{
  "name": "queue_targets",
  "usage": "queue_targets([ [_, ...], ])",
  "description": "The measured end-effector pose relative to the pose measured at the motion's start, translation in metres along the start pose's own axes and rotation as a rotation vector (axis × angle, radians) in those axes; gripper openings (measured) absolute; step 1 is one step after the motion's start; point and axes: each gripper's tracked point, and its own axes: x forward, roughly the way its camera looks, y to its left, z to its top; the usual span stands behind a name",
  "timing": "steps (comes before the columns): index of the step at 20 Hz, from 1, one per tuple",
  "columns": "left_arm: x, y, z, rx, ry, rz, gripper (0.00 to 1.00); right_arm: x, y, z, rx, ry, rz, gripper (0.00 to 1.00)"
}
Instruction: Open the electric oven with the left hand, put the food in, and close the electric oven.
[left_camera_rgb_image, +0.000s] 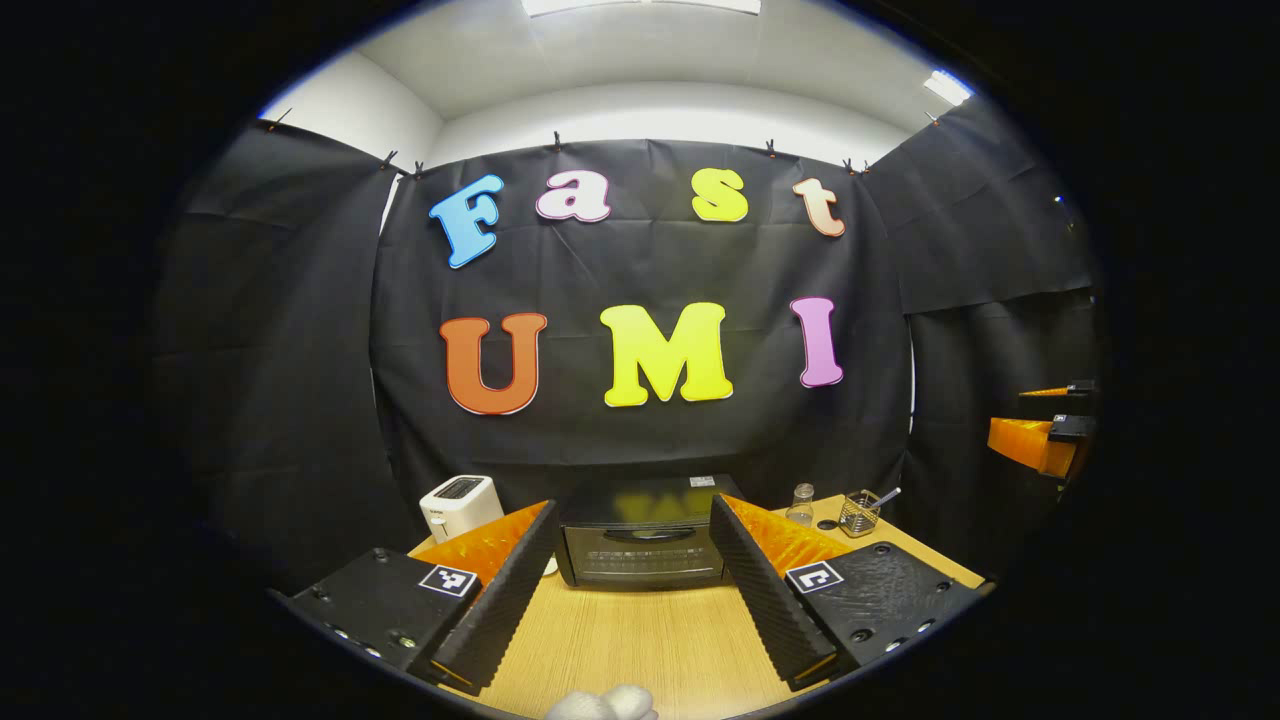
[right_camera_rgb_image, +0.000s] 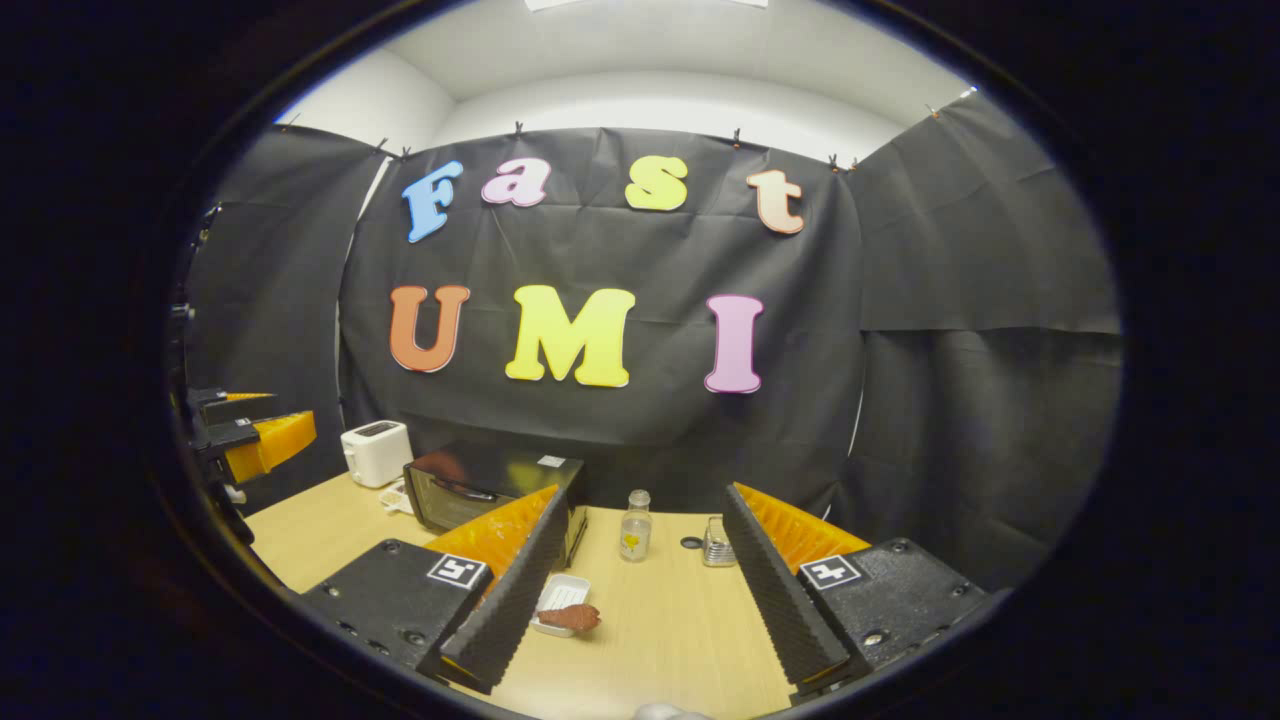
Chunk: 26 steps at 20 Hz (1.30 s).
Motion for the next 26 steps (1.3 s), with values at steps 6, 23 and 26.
queue_targets([
  [6,0.035,-0.004,-0.01,0.001,0.002,-0.016,0.96,0.004,-0.002,-0.008,0.004,0.023,-0.012,0.99],
  [23,0.253,-0.026,-0.131,-0.049,0.157,-0.061,0.97,0.007,-0.042,-0.024,0.046,0.169,-0.168,0.99],
  [26,0.273,-0.024,-0.159,-0.036,0.208,-0.058,0.97,0.011,-0.039,-0.026,0.054,0.191,-0.171,0.99],
])
